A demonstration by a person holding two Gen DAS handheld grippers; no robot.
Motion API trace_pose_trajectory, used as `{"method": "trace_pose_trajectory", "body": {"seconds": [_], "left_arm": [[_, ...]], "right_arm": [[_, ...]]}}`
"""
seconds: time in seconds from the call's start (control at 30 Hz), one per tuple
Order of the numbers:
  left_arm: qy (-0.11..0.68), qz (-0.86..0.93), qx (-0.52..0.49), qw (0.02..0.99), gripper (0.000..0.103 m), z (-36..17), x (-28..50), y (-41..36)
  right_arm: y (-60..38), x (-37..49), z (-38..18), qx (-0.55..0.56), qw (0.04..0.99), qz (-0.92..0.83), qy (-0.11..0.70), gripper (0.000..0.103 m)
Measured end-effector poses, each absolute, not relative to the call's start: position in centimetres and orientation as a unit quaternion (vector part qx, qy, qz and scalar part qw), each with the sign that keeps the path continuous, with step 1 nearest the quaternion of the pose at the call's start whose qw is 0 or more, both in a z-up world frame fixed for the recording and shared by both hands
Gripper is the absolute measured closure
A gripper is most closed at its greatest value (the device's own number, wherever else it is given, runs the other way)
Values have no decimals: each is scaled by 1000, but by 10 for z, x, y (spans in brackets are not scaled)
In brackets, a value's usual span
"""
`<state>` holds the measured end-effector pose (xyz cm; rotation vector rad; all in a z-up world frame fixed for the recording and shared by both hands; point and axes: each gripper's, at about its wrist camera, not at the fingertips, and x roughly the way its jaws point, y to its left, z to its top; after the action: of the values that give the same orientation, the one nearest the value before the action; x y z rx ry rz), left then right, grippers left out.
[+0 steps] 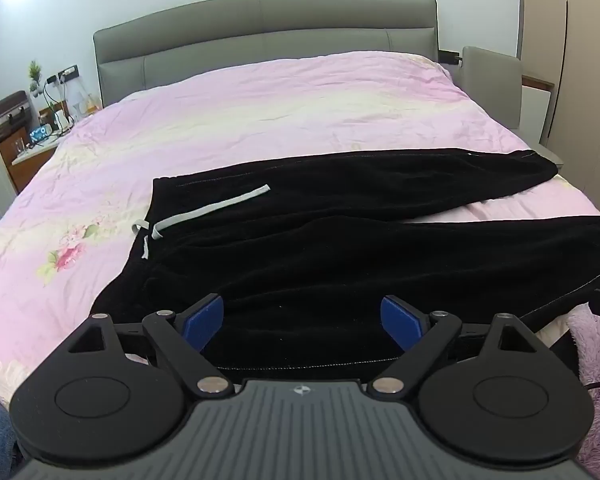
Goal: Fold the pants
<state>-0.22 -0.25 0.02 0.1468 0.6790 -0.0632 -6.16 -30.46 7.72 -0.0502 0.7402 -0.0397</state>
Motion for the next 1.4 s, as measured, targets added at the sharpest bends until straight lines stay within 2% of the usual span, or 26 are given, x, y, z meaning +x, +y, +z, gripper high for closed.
{"method": "trace_pose_trajectory", "body": {"seconds": [0.3, 1.4], "left_arm": [[357, -39, 51, 932, 3, 2, 4, -5], [353, -38, 47, 933, 3, 1, 1, 2]], "right_arm": [[-301, -61, 79, -23, 932, -24, 360, 5], [-307, -65, 80, -13, 933, -20, 358, 5]]}}
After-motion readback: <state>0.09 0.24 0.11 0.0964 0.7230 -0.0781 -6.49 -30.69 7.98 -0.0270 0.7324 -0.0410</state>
